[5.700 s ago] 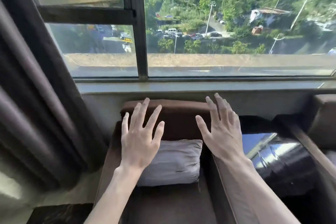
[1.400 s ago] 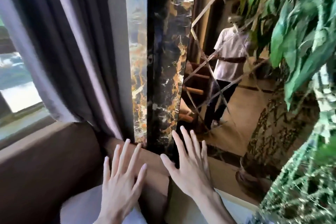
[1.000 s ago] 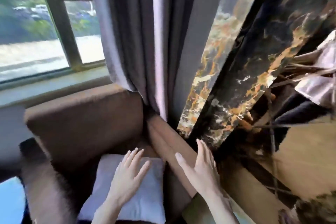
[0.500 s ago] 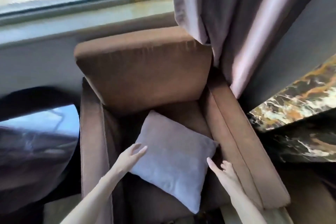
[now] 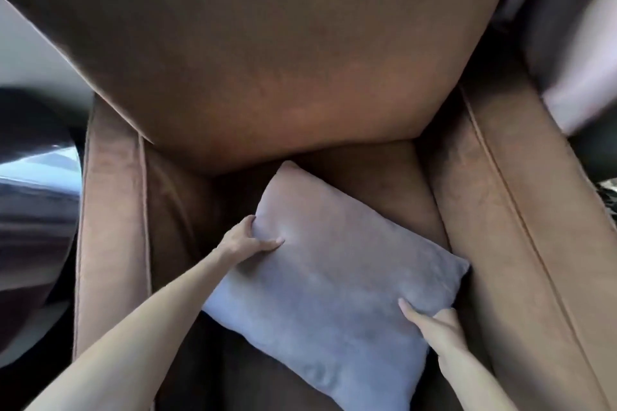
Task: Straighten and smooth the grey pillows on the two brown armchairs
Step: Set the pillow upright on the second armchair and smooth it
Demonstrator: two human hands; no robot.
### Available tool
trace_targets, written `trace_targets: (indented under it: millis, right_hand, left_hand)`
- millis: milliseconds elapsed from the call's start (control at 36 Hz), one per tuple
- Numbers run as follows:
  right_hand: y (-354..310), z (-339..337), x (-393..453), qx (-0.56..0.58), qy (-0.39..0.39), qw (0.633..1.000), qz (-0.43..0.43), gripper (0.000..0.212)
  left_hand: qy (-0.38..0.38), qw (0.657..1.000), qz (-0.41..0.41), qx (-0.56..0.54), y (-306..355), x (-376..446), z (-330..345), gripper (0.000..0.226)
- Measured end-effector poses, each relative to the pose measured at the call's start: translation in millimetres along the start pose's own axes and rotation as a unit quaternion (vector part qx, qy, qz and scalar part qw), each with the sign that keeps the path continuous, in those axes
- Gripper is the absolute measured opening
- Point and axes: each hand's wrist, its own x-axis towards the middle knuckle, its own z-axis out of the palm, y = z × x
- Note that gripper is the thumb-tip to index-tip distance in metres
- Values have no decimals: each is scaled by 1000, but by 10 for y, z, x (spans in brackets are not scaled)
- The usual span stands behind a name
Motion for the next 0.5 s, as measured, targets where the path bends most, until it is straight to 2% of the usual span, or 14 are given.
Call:
trace_targets:
  millis: [83, 167, 250, 389, 500]
  right_hand:
    - [358, 46, 644, 22, -14, 1000, 1, 126]
    - [328, 60, 662, 57, -28, 998, 1, 131]
    - [105, 0, 330, 116, -62, 991, 4, 122]
    - [-333, -49, -422, 170, -111, 979, -26, 100]
    - [-633, -84, -747, 179, -124, 971, -95, 110]
  left_hand:
    - [-10, 999, -6, -53, -134, 235, 123, 106]
    - [-14, 994, 1, -104, -189, 274, 234, 86]
    - [-14, 990, 10, -137, -205, 220, 243, 72]
    - [12, 979, 41, -200, -248, -54, 182, 66]
    - [61, 962, 71, -255, -266, -364, 138, 69]
